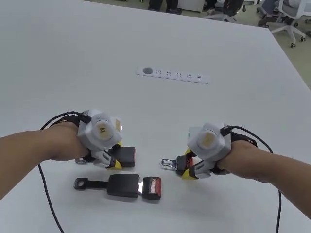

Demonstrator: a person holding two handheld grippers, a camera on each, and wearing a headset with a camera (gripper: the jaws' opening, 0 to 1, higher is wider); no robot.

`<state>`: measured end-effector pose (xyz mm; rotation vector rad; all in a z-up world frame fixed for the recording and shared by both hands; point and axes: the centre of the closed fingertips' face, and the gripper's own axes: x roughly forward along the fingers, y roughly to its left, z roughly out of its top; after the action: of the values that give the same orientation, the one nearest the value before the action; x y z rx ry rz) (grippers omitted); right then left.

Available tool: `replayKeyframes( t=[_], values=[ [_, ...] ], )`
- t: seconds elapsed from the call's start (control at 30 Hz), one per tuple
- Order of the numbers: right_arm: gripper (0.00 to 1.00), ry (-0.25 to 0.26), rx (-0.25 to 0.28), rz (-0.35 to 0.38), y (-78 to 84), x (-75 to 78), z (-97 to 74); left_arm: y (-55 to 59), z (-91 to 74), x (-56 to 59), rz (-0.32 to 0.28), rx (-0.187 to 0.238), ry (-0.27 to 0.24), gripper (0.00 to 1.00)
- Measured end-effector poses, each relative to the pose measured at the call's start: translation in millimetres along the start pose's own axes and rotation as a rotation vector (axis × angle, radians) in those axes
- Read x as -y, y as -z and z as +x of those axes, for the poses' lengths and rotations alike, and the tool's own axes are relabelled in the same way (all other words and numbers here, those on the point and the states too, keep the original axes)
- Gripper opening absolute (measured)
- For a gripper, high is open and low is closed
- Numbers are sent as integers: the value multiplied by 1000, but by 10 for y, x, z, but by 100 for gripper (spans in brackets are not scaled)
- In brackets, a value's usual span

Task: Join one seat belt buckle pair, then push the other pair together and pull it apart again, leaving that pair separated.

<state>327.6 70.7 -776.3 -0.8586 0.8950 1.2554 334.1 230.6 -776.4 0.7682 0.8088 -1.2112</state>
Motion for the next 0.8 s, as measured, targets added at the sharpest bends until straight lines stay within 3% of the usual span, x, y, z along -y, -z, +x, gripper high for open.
replayKeyframes(
  t=[0.23, 0.37, 0.43, 0.53, 0.63, 0.67, 0.8],
  values=[
    [37, 59, -29, -47, -29, 4, -30, -25, -23, 9, 15, -3, -13, 35],
    [47, 89, -45, -41, -16, 78, -28, -31, -45, -10, 14, -25, -47, 39],
    [48, 93, -5, -9, -109, 68, -75, -57, -69, 6, 16, -10, -48, 43],
    [50, 117, 61, 51, -213, 102, -149, -101, -202, -34, -28, 30, -75, 43],
    [51, 127, 125, 105, -312, 69, -259, -162, -480, -93, -183, 122, -128, 44],
    [51, 132, 158, 135, -343, 56, -292, -162, -537, -90, -192, 143, -139, 46],
    [55, 144, 202, 169, -371, -117, -422, -2, -740, 31, -233, 167, -171, 53]
  ],
)
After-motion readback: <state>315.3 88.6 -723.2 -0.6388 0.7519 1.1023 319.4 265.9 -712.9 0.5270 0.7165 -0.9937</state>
